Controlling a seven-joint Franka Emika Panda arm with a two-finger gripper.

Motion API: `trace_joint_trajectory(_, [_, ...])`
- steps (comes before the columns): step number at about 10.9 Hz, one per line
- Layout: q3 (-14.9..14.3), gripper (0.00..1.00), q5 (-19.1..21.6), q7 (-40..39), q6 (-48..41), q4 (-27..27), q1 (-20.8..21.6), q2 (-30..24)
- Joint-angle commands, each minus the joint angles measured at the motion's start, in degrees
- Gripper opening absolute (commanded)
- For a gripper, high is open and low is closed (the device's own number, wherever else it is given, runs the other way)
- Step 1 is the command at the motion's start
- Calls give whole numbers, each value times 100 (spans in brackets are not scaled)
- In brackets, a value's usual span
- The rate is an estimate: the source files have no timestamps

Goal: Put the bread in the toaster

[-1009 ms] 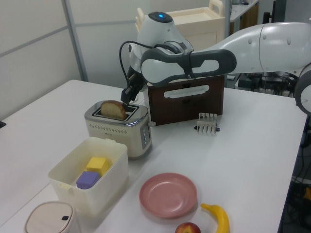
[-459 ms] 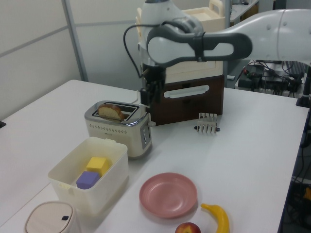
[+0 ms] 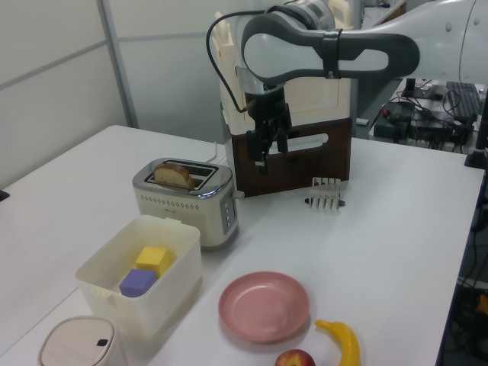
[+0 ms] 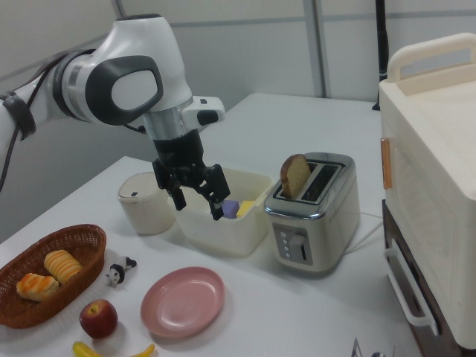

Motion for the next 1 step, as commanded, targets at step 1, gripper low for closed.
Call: trace_joint_trajectory(1, [-83,100,-44,102,-78,-232,3,-323])
